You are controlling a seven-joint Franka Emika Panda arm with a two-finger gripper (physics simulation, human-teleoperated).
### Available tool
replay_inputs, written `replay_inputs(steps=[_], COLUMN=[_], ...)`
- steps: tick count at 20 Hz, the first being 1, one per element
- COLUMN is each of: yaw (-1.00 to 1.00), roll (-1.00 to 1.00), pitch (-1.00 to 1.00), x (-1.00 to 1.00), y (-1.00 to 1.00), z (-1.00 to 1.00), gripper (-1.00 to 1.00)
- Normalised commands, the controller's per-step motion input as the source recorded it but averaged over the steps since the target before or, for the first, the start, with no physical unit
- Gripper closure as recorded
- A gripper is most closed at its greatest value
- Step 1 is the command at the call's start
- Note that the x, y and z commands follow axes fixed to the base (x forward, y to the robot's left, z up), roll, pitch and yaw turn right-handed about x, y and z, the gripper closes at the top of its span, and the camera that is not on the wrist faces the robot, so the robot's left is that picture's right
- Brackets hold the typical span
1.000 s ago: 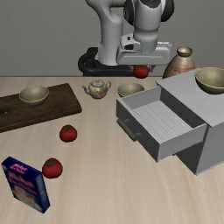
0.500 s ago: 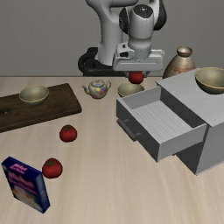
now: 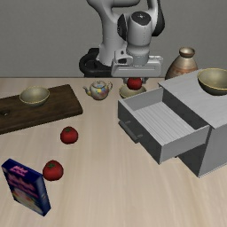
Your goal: Pick the tomato in the top layer of the drawer and place it on the bowl between the vase and the teapot
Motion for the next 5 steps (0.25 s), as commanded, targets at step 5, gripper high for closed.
replay_inputs(steps=[5], yaw=[0.00], roll=[0.00], pitch=[0.00], x=[0.00], y=[0.00], z=[0.00], gripper=[-1.00])
